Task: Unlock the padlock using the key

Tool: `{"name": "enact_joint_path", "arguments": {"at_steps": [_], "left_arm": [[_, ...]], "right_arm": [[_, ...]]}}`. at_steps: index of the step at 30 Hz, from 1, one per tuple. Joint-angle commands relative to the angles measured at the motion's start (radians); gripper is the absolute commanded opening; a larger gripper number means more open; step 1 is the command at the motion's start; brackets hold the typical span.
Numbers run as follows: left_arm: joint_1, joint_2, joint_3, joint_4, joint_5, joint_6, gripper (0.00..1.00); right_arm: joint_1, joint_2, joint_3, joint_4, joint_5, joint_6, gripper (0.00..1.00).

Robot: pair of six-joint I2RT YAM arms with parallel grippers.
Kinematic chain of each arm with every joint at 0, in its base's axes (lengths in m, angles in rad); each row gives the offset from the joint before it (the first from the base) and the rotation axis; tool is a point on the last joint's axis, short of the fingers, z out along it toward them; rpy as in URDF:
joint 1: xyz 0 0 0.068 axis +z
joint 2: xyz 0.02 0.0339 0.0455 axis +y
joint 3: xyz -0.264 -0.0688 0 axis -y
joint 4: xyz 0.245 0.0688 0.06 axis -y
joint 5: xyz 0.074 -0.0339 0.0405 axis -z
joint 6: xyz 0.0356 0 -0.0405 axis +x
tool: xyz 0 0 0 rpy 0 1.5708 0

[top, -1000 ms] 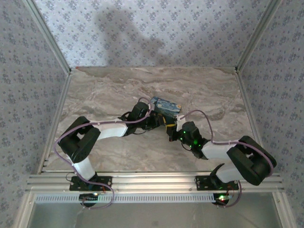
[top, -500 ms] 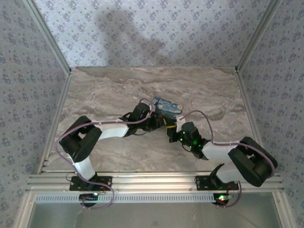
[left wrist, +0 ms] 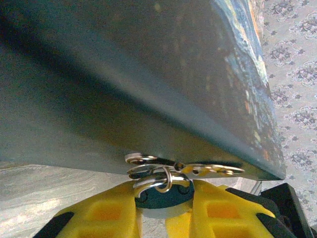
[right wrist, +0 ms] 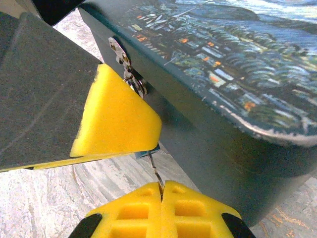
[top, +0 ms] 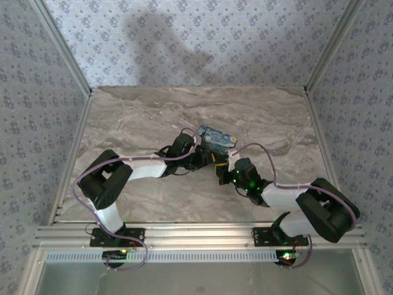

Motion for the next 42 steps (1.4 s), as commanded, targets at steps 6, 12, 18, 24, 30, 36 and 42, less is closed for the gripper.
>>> {"name": "enact_joint_path", "arguments": {"at_steps": [6, 12, 18, 24, 30, 36, 42], "left_arm": [[0.019, 0.036, -0.009, -0.079, -0.073, 0.006, 0.23], [0.021, 0.041, -0.008, -0.078, -0.072, 0.007, 0.23], [0.021, 0.046, -0.007, -0.08, -0.068, 0.01, 0.23], [0.02, 0.048, -0.006, -0.078, -0.065, 0.008, 0.23], [0.021, 0.049, -0.002, -0.07, -0.048, -0.001, 0.23], [0.02, 0.051, -0.001, -0.061, -0.04, -0.009, 0.23], [0.023, 0.056, -0.003, -0.066, -0.05, -0.013, 0.23]], "right_arm": [[0.0, -0.055, 0.03, 0.048, 0.017, 0.014, 0.0], [0.0, -0.067, 0.029, 0.028, 0.014, 0.015, 0.0], [0.0, -0.075, 0.032, 0.031, 0.002, 0.029, 0.0], [-0.008, -0.092, 0.029, 0.044, -0.003, 0.036, 0.0], [-0.047, -0.065, 0.03, 0.104, -0.048, 0.039, 0.0], [-0.056, -0.012, 0.052, 0.163, -0.09, 0.034, 0.0], [-0.089, -0.01, 0.058, 0.184, -0.124, 0.041, 0.0]]}}
